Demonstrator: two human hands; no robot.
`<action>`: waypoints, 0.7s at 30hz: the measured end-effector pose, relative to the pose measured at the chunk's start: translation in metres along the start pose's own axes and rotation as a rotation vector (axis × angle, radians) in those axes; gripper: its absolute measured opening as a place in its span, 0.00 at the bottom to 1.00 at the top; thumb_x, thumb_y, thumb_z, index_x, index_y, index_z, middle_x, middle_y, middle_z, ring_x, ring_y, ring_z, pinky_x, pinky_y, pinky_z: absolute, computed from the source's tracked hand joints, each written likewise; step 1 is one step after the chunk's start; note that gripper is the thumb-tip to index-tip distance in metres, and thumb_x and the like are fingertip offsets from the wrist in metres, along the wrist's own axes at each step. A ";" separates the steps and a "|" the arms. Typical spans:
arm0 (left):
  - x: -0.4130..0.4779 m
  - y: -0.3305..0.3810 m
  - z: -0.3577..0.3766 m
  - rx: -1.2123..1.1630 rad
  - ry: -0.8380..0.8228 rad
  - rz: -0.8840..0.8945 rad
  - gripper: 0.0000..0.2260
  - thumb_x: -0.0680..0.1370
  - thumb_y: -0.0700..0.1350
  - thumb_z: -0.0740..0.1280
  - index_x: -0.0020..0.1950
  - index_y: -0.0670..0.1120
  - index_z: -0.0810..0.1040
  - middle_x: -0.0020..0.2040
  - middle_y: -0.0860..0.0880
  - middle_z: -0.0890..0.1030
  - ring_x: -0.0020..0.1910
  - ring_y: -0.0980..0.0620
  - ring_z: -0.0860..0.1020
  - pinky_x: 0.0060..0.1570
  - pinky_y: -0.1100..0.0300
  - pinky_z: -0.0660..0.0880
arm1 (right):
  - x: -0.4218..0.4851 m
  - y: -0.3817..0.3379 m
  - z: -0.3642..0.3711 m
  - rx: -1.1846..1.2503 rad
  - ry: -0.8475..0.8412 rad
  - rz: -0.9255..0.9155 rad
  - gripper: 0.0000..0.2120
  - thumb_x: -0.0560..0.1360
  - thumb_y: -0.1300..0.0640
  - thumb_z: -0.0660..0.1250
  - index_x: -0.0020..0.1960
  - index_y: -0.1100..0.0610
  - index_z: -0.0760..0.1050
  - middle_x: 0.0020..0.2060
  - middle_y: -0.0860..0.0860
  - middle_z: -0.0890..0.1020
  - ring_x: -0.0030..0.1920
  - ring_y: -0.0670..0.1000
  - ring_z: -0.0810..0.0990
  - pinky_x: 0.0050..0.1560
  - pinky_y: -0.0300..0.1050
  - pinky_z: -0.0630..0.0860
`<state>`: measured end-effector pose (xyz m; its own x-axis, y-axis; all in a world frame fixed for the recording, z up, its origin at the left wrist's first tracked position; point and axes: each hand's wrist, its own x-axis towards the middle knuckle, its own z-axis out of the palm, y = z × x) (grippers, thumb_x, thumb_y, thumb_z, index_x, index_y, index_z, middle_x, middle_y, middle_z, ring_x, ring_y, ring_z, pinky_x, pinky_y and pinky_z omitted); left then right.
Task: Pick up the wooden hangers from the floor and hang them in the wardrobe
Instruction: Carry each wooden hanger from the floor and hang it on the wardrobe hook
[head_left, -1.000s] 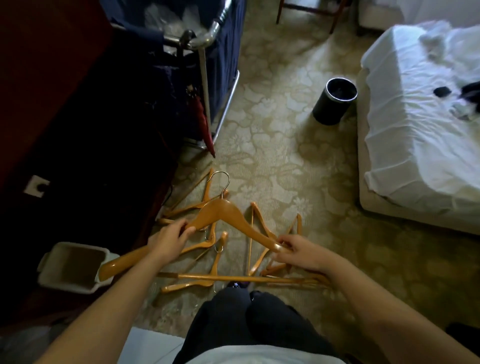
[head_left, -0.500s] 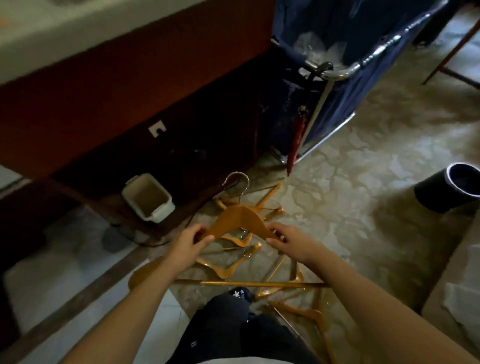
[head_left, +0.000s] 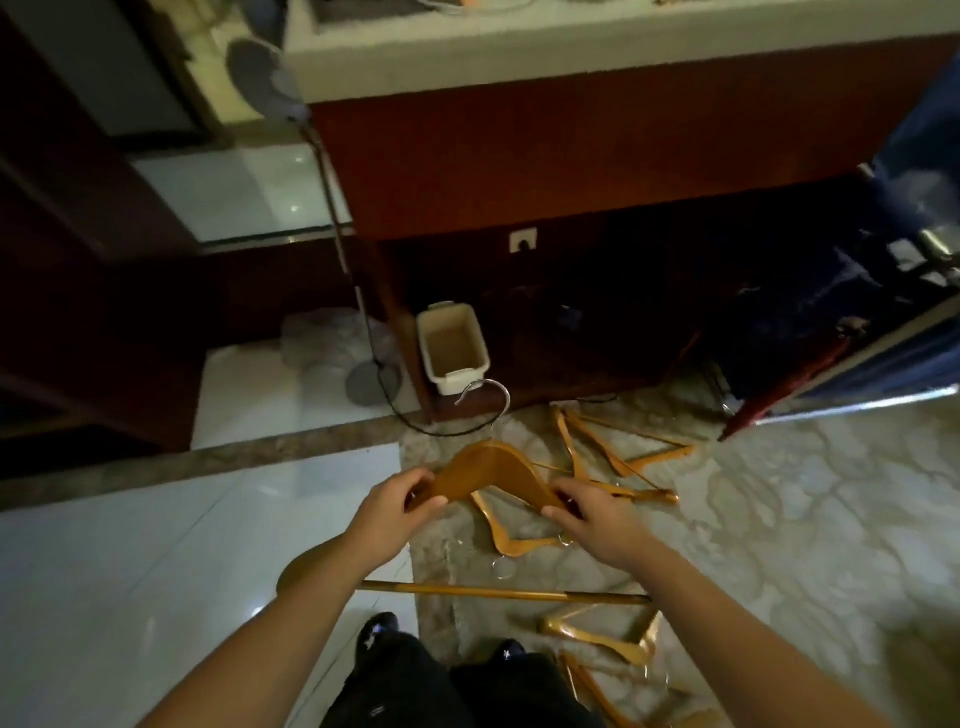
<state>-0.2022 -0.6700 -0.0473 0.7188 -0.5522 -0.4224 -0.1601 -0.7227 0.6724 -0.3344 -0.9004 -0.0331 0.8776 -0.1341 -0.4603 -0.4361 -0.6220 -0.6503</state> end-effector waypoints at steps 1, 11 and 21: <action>-0.006 -0.009 -0.008 -0.010 0.024 -0.009 0.12 0.77 0.52 0.66 0.58 0.49 0.75 0.48 0.53 0.77 0.46 0.54 0.76 0.48 0.62 0.73 | 0.007 -0.010 0.006 -0.004 -0.011 -0.016 0.09 0.78 0.50 0.61 0.54 0.53 0.74 0.45 0.49 0.77 0.44 0.47 0.76 0.46 0.43 0.73; -0.092 -0.143 -0.117 -0.145 0.224 -0.173 0.07 0.77 0.51 0.65 0.53 0.51 0.73 0.48 0.52 0.77 0.49 0.53 0.77 0.49 0.63 0.73 | 0.092 -0.182 0.095 -0.320 -0.233 -0.207 0.07 0.76 0.49 0.64 0.49 0.52 0.74 0.41 0.51 0.79 0.43 0.51 0.77 0.44 0.47 0.73; -0.184 -0.299 -0.233 -0.231 0.424 -0.356 0.10 0.77 0.52 0.65 0.54 0.48 0.74 0.46 0.52 0.77 0.47 0.54 0.76 0.44 0.67 0.71 | 0.163 -0.375 0.237 -0.526 -0.374 -0.419 0.09 0.76 0.48 0.64 0.51 0.52 0.74 0.45 0.50 0.79 0.47 0.51 0.78 0.47 0.44 0.75</action>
<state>-0.1287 -0.2551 -0.0289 0.9161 -0.0441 -0.3985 0.2572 -0.6978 0.6686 -0.0747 -0.5058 -0.0074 0.7823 0.4051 -0.4732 0.1520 -0.8608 -0.4856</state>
